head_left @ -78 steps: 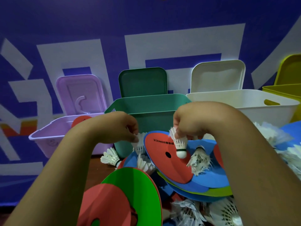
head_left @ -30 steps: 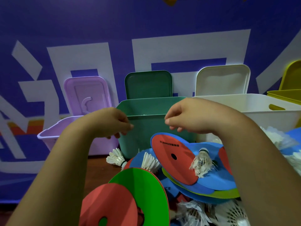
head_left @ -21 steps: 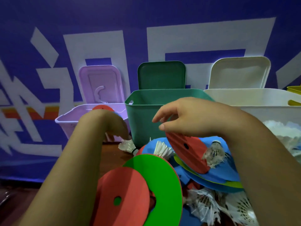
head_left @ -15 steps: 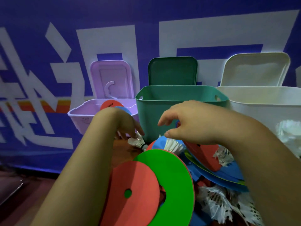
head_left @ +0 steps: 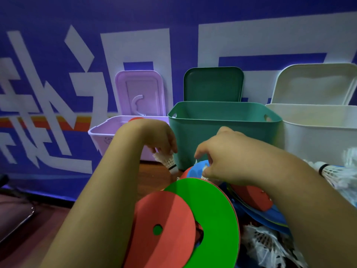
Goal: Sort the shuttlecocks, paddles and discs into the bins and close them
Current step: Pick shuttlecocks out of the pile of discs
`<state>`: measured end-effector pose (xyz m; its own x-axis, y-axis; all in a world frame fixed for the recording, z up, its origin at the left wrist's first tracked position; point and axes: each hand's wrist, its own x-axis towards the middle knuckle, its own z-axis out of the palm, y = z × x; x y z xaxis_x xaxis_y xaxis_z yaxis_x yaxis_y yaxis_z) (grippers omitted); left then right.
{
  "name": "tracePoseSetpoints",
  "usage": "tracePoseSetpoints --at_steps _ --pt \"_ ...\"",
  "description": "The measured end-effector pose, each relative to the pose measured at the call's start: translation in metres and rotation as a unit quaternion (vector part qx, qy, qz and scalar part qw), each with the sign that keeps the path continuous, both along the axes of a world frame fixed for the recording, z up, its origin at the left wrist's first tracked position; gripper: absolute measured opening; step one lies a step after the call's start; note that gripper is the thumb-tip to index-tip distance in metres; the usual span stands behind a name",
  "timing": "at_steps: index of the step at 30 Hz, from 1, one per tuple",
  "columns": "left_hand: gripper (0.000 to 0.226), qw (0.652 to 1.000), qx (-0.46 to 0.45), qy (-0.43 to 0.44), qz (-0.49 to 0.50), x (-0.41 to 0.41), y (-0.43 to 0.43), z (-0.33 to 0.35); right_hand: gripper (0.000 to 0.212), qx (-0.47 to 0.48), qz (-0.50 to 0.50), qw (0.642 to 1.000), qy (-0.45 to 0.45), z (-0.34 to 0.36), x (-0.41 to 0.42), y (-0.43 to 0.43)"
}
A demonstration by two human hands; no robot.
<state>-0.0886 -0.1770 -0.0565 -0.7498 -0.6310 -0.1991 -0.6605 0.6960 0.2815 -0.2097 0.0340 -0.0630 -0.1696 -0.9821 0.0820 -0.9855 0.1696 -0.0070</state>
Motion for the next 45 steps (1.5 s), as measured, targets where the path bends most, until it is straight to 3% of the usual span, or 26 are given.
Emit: tracePoseSetpoints --at_steps 6,11,16,20,24,28,33,37,40,45 --pt "0.017 0.99 -0.096 0.1 -0.016 0.016 0.022 0.033 0.034 -0.042 0.052 0.997 -0.044 0.005 0.005 -0.001" --pt "0.026 0.97 -0.15 0.192 -0.019 0.03 0.035 0.055 0.029 -0.195 0.016 0.978 -0.07 0.021 -0.005 0.001" --pt "0.035 0.906 -0.157 0.393 -0.002 0.017 0.042 0.057 0.013 -0.277 -0.07 0.944 -0.167 0.036 -0.025 0.013" --pt "0.022 0.861 -0.204 0.464 0.038 -0.012 0.038 0.041 0.016 -0.368 -0.112 0.871 -0.306 0.042 -0.042 0.017" --pt "0.031 0.903 -0.2 0.379 0.019 -0.03 0.031 0.022 0.016 -0.428 -0.168 0.836 -0.301 0.045 -0.062 0.02" --pt "0.033 0.93 -0.187 0.316 0.002 -0.032 0.031 0.017 0.014 -0.431 -0.234 0.846 -0.211 0.046 -0.074 0.028" --pt "0.025 0.943 -0.176 0.278 -0.047 -0.029 0.043 0.022 0.017 -0.445 -0.253 0.838 -0.188 0.042 -0.087 0.027" --pt "0.025 0.942 -0.164 0.275 -0.101 -0.031 0.061 0.03 0.021 -0.317 -0.251 0.9 -0.165 0.041 -0.09 0.029" --pt "0.019 0.944 -0.155 0.255 -0.138 -0.03 0.075 0.034 0.026 -0.26 -0.237 0.92 -0.173 0.045 -0.083 0.035" --pt "0.025 0.966 -0.132 0.141 -0.17 -0.034 0.085 0.031 0.021 -0.128 -0.201 0.963 -0.123 0.058 -0.074 0.052"
